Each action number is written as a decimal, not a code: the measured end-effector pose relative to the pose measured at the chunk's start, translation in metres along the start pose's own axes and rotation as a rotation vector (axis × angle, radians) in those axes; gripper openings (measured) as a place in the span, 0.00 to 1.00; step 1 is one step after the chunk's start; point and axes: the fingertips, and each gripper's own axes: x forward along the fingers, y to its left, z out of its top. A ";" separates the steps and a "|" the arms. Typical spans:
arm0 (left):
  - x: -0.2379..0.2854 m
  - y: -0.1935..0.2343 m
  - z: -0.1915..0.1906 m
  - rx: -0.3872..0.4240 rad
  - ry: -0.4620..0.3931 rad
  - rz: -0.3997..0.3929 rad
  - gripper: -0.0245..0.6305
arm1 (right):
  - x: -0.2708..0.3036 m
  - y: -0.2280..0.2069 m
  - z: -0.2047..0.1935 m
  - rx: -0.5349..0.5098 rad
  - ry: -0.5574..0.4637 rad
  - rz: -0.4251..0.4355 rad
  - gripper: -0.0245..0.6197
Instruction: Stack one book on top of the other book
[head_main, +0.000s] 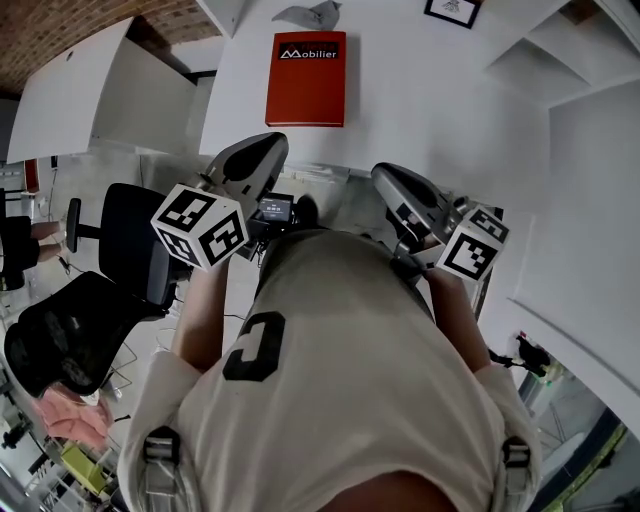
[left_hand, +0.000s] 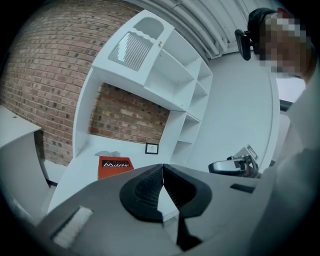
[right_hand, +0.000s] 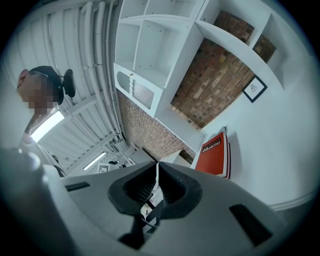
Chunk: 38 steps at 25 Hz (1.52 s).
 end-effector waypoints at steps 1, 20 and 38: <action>-0.001 -0.002 -0.001 0.003 0.002 0.004 0.04 | -0.002 0.000 -0.001 0.003 0.000 0.004 0.06; -0.038 -0.057 -0.041 -0.028 0.006 0.124 0.04 | -0.046 0.032 -0.036 0.031 0.079 0.160 0.05; -0.081 -0.062 -0.052 -0.042 -0.006 0.157 0.04 | -0.034 0.068 -0.068 -0.007 0.174 0.212 0.05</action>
